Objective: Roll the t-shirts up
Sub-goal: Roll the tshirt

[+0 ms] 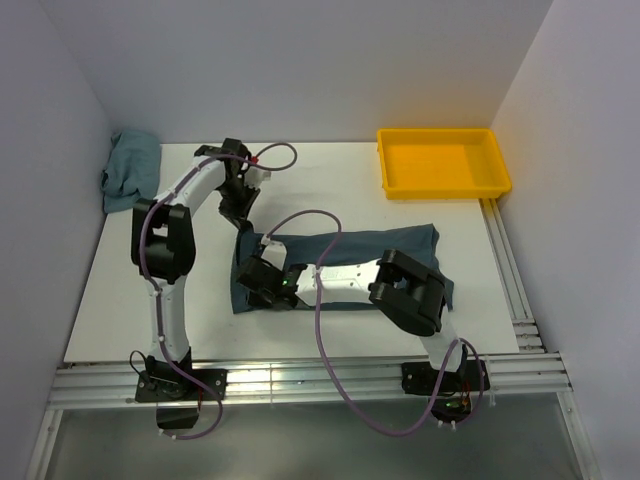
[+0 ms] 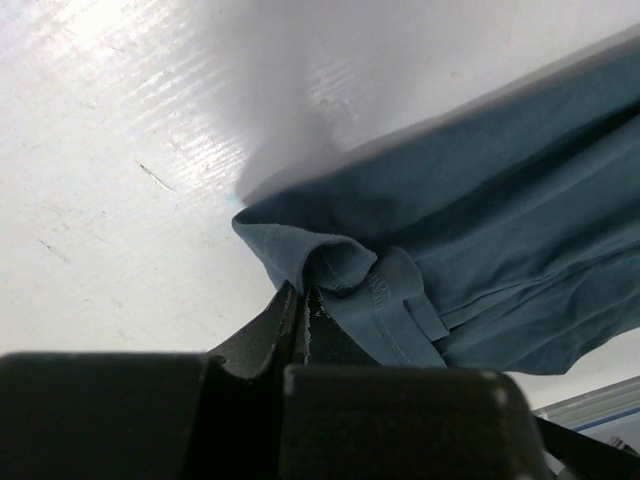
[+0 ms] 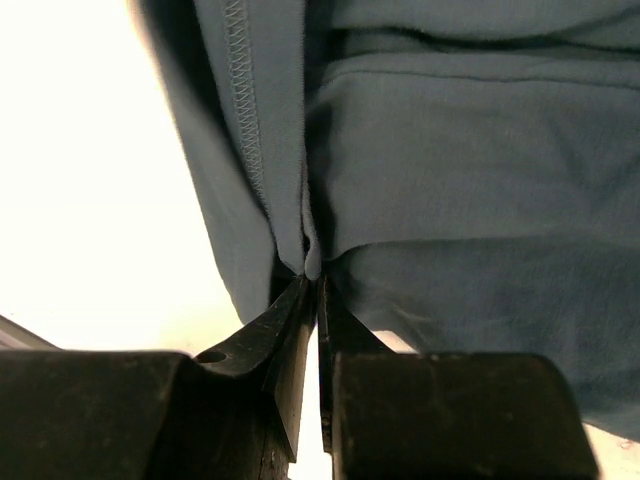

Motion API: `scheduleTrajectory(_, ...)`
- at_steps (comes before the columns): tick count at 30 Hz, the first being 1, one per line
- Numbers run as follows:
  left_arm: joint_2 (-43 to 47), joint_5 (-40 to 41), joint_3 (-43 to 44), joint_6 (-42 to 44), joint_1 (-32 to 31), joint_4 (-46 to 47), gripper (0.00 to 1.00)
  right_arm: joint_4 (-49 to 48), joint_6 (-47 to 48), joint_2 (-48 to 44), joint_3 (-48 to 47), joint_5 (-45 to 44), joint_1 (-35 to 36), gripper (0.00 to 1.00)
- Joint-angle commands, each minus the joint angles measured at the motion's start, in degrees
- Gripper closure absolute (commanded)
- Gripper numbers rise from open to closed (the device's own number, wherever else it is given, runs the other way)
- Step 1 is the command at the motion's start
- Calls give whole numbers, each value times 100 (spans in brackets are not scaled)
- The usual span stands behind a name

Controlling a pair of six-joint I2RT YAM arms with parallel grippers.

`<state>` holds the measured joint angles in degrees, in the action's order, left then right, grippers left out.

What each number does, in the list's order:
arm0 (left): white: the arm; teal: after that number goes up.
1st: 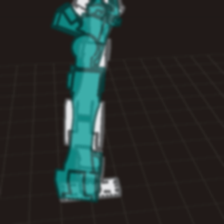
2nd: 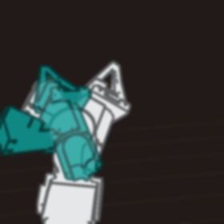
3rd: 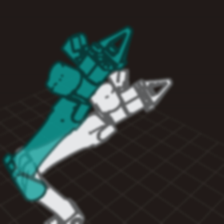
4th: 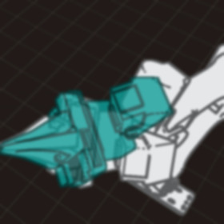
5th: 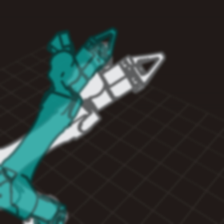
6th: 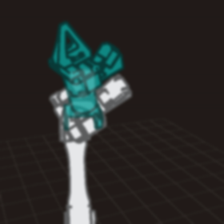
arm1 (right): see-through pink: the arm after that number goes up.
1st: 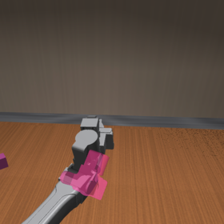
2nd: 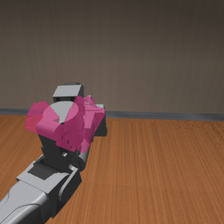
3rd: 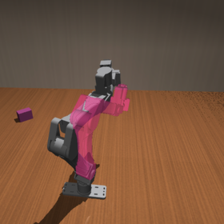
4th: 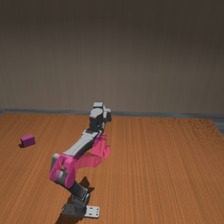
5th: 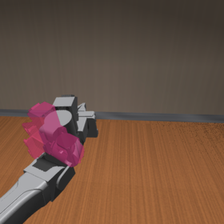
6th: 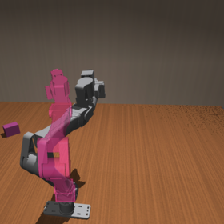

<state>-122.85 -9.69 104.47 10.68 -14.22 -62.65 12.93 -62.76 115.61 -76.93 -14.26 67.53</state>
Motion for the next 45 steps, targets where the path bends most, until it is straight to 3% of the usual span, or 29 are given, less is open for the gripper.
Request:
scheduleTrajectory(1,-90,108,320,-162,-98,-124,100,139,1,-232,-77,-182,103,86)
scheduleTrajectory(10,-134,275,162,-233,-283,-10,100,412,27,-557,-77,-437,191,64)
scheduleTrajectory(19,-90,354,127,-250,-371,16,100,360,255,-1164,-77,-841,173,65)
scheduleTrajectory(29,-108,372,162,-259,-433,25,100,-141,836,92,-1316,-235,-398,69)
scheduleTrajectory(34,-108,372,197,-277,-468,16,100,104,871,540,-1825,-173,-530,69)
scheduleTrajectory(45,-46,398,153,-250,-503,16,100,26,897,787,-1905,-59,-644,70)
